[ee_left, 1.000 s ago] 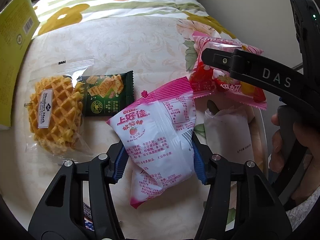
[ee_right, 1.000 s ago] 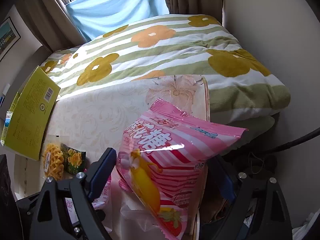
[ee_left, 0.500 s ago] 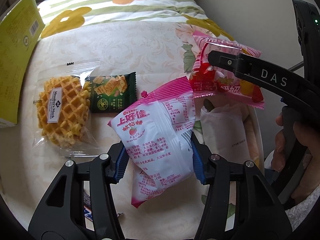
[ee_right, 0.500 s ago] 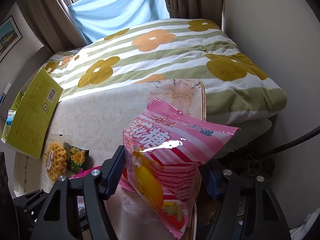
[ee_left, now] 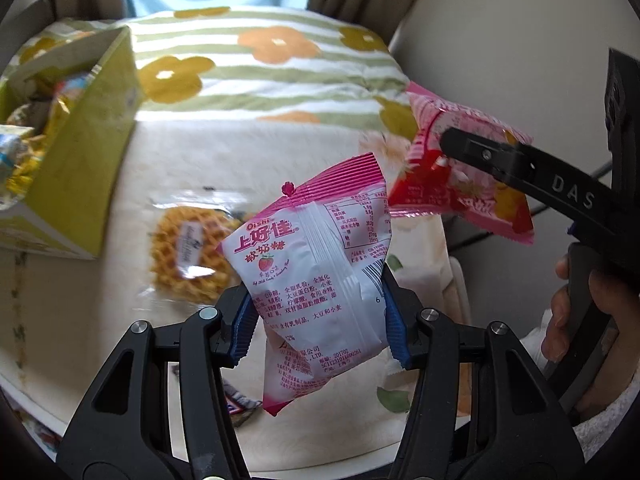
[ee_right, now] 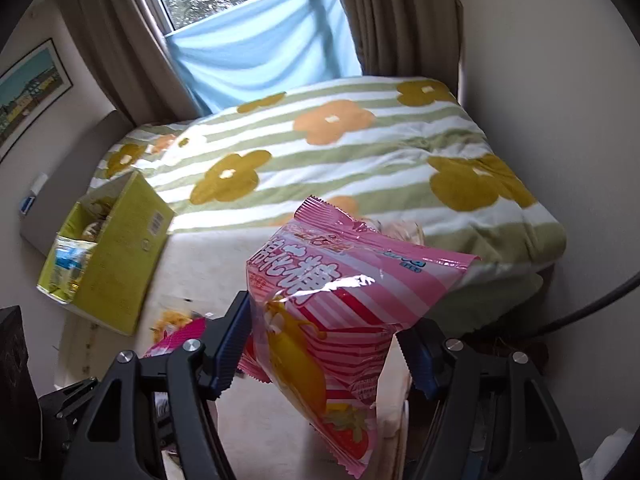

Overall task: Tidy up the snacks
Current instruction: 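Carry both pink bags over the box and release them inside with both tools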

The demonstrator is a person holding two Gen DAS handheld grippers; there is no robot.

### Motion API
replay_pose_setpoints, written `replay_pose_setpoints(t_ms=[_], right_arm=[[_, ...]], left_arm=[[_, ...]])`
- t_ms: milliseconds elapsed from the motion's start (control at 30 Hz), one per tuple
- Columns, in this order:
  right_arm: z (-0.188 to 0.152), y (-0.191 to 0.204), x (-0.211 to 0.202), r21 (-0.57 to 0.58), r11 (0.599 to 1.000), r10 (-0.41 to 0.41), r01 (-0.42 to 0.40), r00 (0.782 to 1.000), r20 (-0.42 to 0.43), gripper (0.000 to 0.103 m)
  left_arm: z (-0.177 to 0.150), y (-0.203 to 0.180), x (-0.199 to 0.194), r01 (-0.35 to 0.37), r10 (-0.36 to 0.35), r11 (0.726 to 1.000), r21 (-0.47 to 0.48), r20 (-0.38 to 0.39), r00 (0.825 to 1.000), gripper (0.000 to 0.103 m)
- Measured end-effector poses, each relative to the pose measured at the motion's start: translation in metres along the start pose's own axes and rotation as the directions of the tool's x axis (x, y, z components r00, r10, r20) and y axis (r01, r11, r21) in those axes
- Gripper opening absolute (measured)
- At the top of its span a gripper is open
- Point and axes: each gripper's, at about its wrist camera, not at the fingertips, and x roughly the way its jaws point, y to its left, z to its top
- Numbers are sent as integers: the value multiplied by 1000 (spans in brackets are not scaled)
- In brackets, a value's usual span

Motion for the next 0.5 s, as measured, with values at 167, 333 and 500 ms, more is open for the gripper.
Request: replay_pose_setpoints(t_ms=[167, 333, 500], right_arm=[[21, 33, -21, -57, 997, 48, -46, 998, 46, 65], [36, 74, -28, -132, 989, 79, -70, 994, 69, 65], [50, 124, -23, -178, 979, 117, -100, 989, 86, 65]], left_arm=[[19, 28, -49, -28, 32, 999, -44, 98, 995, 50], [38, 70, -87, -42, 57, 996, -85, 179, 982, 50], [59, 129, -114, -30, 58, 991, -127, 222, 973, 50]])
